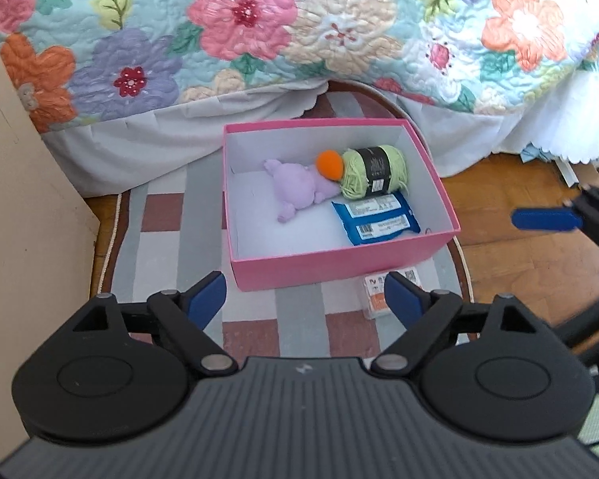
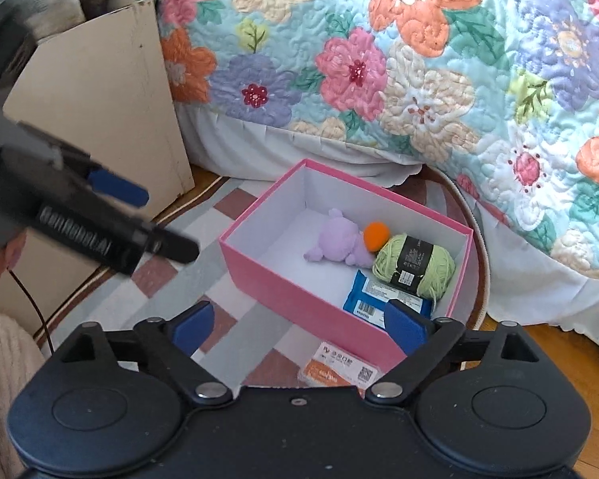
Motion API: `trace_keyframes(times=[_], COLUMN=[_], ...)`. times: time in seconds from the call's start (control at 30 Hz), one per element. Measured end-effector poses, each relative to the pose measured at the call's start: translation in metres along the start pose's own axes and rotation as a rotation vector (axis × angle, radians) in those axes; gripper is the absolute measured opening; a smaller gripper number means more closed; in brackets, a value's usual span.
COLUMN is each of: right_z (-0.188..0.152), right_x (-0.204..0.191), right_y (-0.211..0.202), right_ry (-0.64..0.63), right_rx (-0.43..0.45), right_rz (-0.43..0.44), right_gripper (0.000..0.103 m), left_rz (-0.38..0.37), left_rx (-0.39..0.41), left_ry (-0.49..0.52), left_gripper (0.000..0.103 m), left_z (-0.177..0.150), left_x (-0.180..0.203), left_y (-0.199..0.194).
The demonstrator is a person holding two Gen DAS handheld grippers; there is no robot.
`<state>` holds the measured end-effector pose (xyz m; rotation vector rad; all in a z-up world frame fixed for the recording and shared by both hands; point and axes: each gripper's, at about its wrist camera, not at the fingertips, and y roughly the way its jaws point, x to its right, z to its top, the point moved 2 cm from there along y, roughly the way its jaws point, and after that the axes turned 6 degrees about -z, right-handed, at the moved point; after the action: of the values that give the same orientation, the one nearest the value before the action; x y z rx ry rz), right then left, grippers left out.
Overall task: Organize objects
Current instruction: 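Raise the left tool out of the box toward the white wipe packet, then lower the left tool onto the white wipe packet and close it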
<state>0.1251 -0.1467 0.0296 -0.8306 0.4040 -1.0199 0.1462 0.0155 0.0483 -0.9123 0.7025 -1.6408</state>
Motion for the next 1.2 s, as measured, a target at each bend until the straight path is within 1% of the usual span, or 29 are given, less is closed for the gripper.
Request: trace_keyframes(times=[0.07,0.13,0.23,0.37,0.5,0.6,0.83,0.93,1.0,1.1,1.2], right_z=[-0.002,-0.004,-0.009,-0.015,-0.019,-0.022,-0.040,-0.050,-0.055,-0.059,-0.068], right_x=[-0.002,-0.003,-0.005,-0.007,-0.007,-0.006,0.000,0.006,0.009,0.008,0.006], right_y=[-0.004,-0.007,-0.010,-0.010,-0.012,-0.014,-0.013,-0.011,-0.012,-0.016,-0.014], right_ry=[-0.002,0.001,-0.002,0.004,0.002,-0.007,-0.023,-0.005,0.025,0.034,0.028], right_rx=[-0.003,-0.015,-0.024,-0.044,-0.062,-0.071,-0.089,-0.096,-0.102,-0.087,-0.068], right_rz=[-0.007,0.002,0.005,0.013,0.019,0.022,0.022,0.031,0.037,0.056,0.075], right_gripper=[0.099,0.100,0.100,0.100,0.100,0.101,0.101,0.101,0.101,0.101,0.101], left_rz=[-0.001,0.001,0.001,0.004,0.042,0.049,-0.016,-0.058,-0.065,-0.080,-0.125], left_rx=[0.004,0.005,0.010,0.014,0.019,0.016,-0.035,-0.057,-0.074,-0.076,-0.095], left_ry=[0.009,0.021,0.028,0.050,0.061,0.079,0.051,0.032,0.021,0.015,-0.013], left_gripper=[0.088,0.092,0.095,0.096,0.097,0.097,0.097,0.097,0.097,0.097,0.097], left_z=[-0.001,-0.002,-0.009,-0.017,-0.022,-0.025,-0.039,-0.046,-0.049,-0.055,-0.061], left_x=[0.001,0.002,0.006,0.014,0.020,0.025,0.028,0.030,0.031,0.032,0.031], left_y=[-0.003,-0.005,-0.006,-0.004,-0.001,0.001,0.017,0.024,0.029,0.033,0.042])
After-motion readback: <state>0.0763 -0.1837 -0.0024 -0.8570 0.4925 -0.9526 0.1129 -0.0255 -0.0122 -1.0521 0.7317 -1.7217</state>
